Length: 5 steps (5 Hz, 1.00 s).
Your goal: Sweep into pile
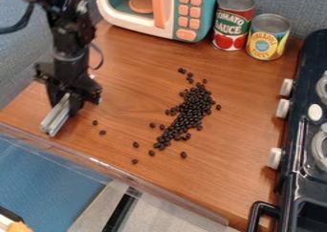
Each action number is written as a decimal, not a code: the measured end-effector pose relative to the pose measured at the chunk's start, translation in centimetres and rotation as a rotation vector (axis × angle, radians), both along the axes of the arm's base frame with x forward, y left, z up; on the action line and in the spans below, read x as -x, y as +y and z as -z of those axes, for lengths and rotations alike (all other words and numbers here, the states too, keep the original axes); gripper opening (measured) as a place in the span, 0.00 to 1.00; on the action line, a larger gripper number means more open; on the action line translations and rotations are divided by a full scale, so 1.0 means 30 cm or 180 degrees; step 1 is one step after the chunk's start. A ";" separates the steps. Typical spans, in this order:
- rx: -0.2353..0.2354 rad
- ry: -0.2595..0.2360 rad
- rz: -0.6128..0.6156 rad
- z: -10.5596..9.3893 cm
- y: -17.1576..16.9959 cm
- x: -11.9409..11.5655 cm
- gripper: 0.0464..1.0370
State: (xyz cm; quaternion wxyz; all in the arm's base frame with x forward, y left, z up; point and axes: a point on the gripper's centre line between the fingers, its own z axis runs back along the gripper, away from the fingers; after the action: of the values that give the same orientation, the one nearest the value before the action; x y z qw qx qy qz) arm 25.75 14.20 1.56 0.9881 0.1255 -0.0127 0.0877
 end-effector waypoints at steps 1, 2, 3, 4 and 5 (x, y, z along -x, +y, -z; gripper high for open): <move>0.0018 -0.0094 -0.0101 0.016 -0.010 0.006 0.34; 0.0062 -0.0103 -0.0124 0.026 -0.032 0.012 0.34; 0.0199 -0.0112 -0.0291 0.029 -0.064 0.010 0.34; 0.0393 -0.0081 -0.0548 0.027 -0.099 0.003 0.34; 0.0553 -0.0026 -0.0675 0.024 -0.157 -0.009 0.34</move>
State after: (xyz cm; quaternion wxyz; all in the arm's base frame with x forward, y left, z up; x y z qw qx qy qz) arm 26.02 9.48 0.84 0.9804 0.0397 0.0043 0.1929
